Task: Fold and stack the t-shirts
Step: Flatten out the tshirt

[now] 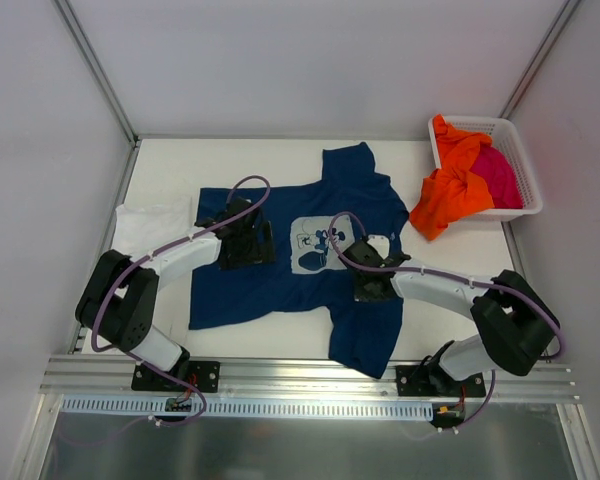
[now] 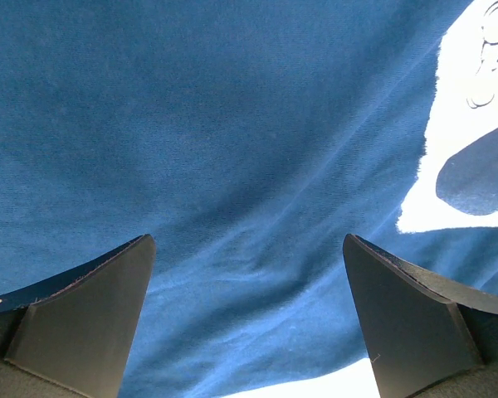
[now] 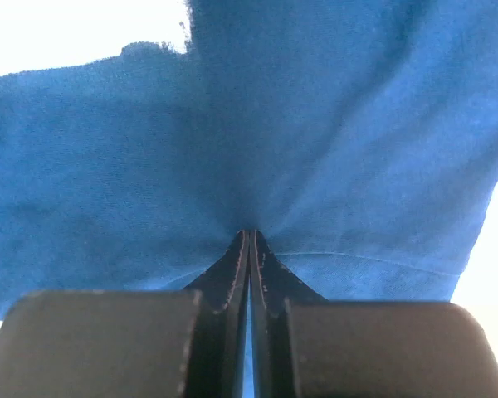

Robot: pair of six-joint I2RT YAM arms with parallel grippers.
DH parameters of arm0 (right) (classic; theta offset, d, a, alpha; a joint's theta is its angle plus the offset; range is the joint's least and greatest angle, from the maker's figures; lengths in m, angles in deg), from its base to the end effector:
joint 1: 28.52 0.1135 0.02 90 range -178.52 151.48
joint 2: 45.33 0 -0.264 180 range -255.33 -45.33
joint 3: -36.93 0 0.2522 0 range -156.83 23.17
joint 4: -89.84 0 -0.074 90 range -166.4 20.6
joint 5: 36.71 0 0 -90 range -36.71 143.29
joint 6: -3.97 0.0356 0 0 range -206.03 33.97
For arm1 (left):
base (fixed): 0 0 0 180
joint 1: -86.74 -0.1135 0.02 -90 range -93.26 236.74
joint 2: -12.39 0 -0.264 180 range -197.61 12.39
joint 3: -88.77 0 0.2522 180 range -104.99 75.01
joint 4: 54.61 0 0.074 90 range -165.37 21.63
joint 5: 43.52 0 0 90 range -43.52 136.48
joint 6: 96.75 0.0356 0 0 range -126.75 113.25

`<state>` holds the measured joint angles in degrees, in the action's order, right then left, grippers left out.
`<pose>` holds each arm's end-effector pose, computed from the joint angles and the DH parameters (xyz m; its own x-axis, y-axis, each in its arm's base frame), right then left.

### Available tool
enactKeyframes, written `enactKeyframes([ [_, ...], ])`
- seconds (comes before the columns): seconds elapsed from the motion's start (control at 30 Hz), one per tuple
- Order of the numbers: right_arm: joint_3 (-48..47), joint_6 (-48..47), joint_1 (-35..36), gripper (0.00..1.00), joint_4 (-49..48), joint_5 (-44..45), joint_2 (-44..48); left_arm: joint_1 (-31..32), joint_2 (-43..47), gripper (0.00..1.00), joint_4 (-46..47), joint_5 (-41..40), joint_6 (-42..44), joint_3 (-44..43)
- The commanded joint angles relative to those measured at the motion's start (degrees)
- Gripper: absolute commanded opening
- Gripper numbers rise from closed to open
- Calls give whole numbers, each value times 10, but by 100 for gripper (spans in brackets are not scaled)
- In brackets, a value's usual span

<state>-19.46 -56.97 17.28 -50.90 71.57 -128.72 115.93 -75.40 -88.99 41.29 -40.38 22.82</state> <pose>0.1877 0.1770 0.1626 -0.8457 -0.2081 -0.4914 -0.2081 0.9765 -0.0554 0.2676 -0.1458 0.1925 -0.8489 -0.1576 -0.5046 -0.0340 0.9688 -0.2453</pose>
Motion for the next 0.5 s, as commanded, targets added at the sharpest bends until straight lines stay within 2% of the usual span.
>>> enactKeyframes([
  [0.0,33,60,18,1,49,12,-19,1,0,99,-1,-19,4,-4],
  [0.47,119,201,146,0,94,-1,-20,-38,27,99,-6,-38,30,6],
])
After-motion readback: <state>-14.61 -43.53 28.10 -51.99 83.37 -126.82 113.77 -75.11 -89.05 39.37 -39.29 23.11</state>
